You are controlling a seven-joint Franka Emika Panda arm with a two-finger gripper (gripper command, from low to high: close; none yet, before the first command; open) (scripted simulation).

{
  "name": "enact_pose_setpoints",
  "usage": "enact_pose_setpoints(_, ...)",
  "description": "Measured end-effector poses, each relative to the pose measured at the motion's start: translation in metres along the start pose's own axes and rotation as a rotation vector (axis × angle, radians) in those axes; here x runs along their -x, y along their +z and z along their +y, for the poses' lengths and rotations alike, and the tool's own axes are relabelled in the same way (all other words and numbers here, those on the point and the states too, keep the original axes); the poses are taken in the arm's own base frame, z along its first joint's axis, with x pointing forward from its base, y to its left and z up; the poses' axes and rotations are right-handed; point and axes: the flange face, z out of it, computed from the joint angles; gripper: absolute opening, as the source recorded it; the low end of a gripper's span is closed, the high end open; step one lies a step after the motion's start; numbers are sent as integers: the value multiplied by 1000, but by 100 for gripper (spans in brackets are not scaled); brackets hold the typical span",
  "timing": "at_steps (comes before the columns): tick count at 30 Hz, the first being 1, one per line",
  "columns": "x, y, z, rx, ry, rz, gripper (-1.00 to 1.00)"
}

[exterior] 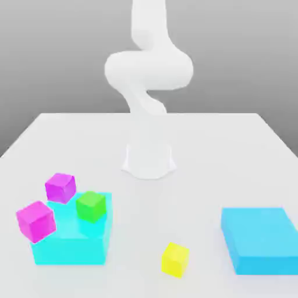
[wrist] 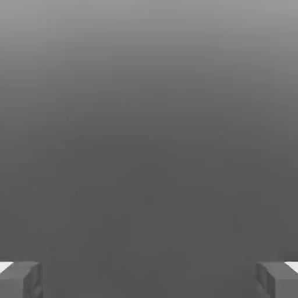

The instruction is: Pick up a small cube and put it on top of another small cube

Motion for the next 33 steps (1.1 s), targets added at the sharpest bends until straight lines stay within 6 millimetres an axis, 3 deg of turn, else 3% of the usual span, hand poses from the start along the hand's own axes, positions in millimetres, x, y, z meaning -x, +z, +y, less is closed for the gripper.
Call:
enact_pose_setpoints(4, 20, 91, 8, 98, 75, -82, 0)
enact_pose_setpoints(9, 58, 190, 33, 223, 162, -170, 0)
enact_pose_setpoints(17, 145, 316, 103, 441, 294, -287, 0)
enact_pose_setpoints(23, 220, 376, 172, 609, 384, -353, 0)
enact_pose_setpoints(28, 250, 417, 204, 632, 396, -361, 0)
enact_pose_setpoints(29, 255, 425, 210, 632, 396, -361, -100)
enact_pose_setpoints(33, 255, 425, 210, 631, 396, -360, -100)
